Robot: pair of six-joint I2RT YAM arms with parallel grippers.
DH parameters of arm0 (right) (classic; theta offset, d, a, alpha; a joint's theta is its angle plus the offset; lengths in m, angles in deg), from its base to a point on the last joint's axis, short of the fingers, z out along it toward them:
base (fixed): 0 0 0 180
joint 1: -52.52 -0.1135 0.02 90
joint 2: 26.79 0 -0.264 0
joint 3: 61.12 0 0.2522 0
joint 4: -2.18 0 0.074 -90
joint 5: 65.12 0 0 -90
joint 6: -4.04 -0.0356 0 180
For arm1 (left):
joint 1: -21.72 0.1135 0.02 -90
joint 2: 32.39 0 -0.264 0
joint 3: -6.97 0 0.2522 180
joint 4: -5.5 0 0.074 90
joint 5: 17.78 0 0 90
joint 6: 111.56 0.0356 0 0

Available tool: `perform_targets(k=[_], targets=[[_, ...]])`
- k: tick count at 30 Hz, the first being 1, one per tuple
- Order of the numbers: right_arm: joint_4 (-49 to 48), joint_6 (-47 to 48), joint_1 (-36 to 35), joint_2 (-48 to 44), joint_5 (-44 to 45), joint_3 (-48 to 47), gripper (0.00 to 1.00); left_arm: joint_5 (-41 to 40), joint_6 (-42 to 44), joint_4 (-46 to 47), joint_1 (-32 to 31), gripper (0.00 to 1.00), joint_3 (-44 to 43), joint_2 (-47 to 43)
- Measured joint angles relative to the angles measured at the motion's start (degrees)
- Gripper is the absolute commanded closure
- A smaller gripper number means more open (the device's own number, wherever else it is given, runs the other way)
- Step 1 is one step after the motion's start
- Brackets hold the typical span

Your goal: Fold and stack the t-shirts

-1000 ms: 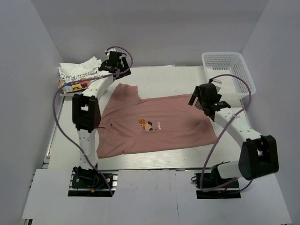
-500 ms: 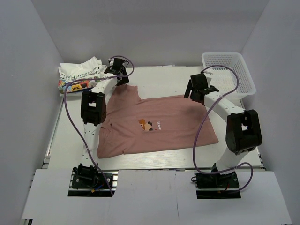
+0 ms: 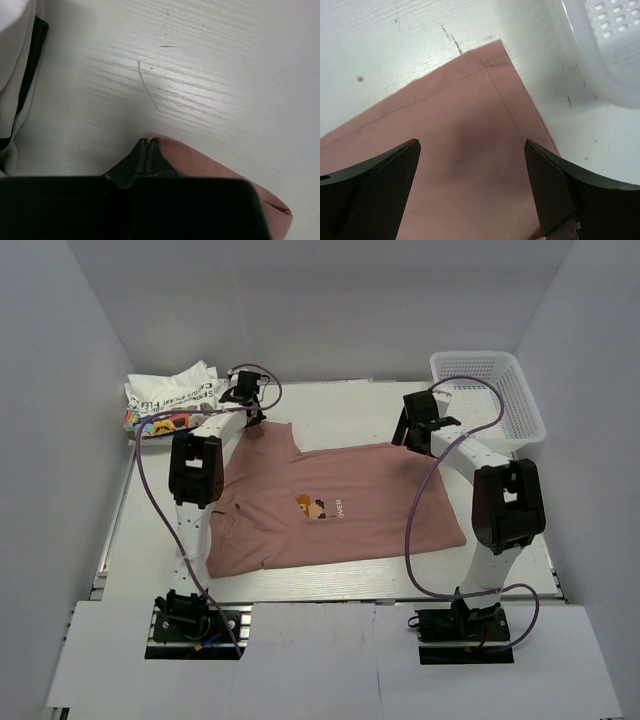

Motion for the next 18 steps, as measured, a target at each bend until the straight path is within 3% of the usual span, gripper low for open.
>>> perform_targets(k=[9, 18], targets=[[2.3, -1.9, 0.7, 14.8, 0.3, -16.0, 0.10, 1.4, 2.0, 3.2, 0.2, 1.00, 2.9, -1.5], [4.4, -3.3, 0.9, 23.8, 0.6, -24.2, 0.14, 3.6, 5.9, 7.2, -0.2, 1.00, 16.2, -9.8]])
